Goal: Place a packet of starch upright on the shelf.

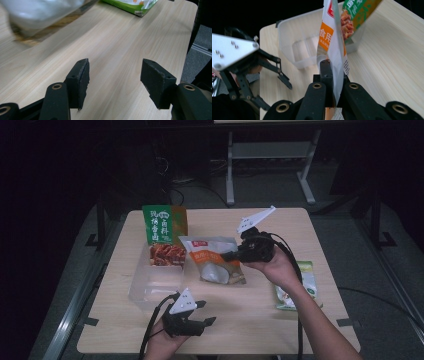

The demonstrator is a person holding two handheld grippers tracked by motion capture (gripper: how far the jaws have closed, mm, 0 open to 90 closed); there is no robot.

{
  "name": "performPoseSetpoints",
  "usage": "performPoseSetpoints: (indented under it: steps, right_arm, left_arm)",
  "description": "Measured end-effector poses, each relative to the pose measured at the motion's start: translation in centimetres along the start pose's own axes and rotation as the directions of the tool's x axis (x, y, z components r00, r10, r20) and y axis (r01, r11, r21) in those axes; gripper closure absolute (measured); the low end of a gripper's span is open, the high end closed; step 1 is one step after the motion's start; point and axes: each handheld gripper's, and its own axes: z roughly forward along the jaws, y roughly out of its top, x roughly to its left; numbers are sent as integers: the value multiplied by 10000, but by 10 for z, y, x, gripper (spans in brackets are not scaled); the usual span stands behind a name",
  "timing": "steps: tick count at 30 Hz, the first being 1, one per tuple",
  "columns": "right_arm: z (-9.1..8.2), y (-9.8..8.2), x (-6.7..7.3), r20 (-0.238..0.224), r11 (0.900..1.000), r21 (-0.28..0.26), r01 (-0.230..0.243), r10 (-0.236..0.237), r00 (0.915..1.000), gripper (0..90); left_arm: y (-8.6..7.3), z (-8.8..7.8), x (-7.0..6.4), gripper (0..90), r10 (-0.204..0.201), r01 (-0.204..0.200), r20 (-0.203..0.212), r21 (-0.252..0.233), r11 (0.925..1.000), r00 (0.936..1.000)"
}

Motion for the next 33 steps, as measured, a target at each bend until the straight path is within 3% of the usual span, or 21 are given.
performPoseSetpoints:
  steps: [3,5,12,16,25,33]
  right_arm:
    - [3,6,1,-74,9999,-36,154,-154,9999,900]
    - [6,13,5,-257,9999,-115,-6,3,9997,900]
    - [19,37,15,-647,9987,-207,469,-482,9967,900]
    - [25,43,18,-852,9986,-237,473,-492,9951,900]
    - [49,66,31,-1461,9962,-356,794,-838,9857,900]
    - [69,81,38,-1704,9951,-345,931,-977,9805,900]
  left_arm:
    - [-1,0,-1,383,8,-8,32,-38,10000,10000]
    - [-2,0,-1,370,86,-86,18,-31,10000,10000]
    - [-6,3,-5,354,93,-94,205,31,10000,9997]
    - [-6,2,-4,351,215,-217,192,112,9997,9996]
    - [-8,2,-4,325,187,-188,271,5,9998,9995]
    - [-9,0,-3,323,236,-236,249,5,9997,9994]
